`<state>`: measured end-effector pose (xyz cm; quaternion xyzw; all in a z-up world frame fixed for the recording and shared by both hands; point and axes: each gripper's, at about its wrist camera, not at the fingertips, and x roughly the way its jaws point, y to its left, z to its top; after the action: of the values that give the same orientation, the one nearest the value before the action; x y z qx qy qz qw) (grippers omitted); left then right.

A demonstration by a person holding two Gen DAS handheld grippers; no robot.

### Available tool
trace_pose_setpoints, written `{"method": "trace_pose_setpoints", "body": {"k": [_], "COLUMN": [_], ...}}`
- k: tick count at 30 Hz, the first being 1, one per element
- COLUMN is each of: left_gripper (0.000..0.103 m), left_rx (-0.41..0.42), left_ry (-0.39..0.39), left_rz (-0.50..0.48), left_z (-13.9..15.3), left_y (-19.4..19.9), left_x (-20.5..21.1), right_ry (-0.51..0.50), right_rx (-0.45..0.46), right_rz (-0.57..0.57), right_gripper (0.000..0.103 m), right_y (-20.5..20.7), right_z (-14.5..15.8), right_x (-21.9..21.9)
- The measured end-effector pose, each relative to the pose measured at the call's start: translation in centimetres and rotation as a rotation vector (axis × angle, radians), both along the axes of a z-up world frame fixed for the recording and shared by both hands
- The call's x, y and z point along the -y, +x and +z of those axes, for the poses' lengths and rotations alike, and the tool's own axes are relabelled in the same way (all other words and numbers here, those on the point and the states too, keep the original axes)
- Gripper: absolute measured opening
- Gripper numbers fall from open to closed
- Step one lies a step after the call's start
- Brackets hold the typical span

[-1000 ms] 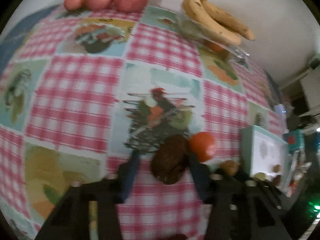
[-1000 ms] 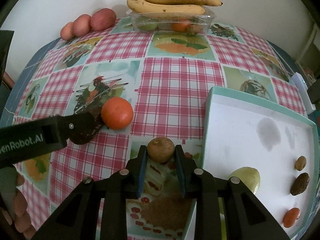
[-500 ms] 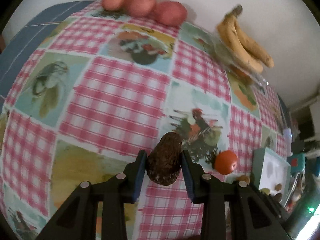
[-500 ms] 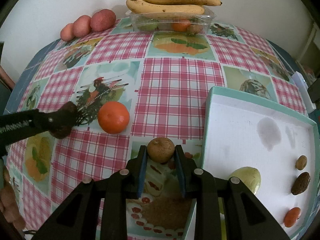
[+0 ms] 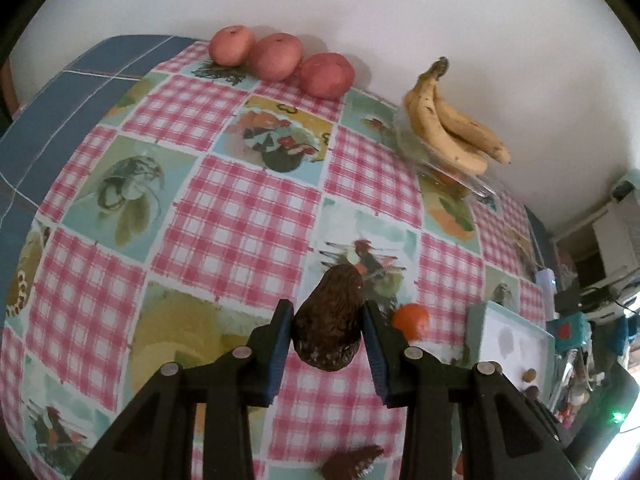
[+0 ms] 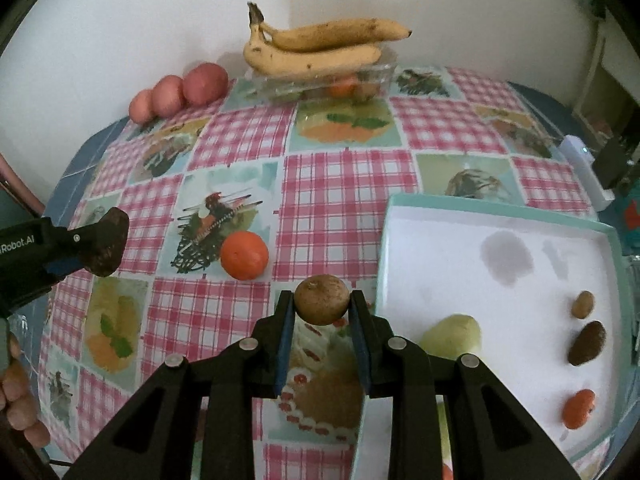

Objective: Organize fruits
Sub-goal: 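Carry the kiwi and avocado into the white tray and open both tools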

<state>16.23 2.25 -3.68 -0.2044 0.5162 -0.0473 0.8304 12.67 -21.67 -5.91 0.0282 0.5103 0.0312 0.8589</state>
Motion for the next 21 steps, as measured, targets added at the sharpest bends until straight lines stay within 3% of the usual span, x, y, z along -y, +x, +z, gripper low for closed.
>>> {"method": "trace_pose_setpoints", "body": {"k": [3, 9, 21], "left_gripper": [0.037, 0.037, 0.037], "left_rx": [0.003, 0.009, 0.001], "left_ry": [-0.017, 0.029, 0.066], "left_rz": [-0.022, -0.073, -0.247], "left_z": [0.3, 0.6, 0.5], "left_y": [-0.8, -1.9, -2.9], "left_x": [0.8, 3.1, 10.1], "right_ry": [-0.012, -0.015, -0.050], "right_rx": [0.014, 0.030, -0.032], "right_rz": [-0.026, -0.099, -0.315], "right_gripper": [0.028, 0.028, 0.028], "right_y": [-1.0, -2.5, -3.6], "right_z": [0.7, 1.5, 0.4], "right_x": [0.6, 3.6, 12.1]}}
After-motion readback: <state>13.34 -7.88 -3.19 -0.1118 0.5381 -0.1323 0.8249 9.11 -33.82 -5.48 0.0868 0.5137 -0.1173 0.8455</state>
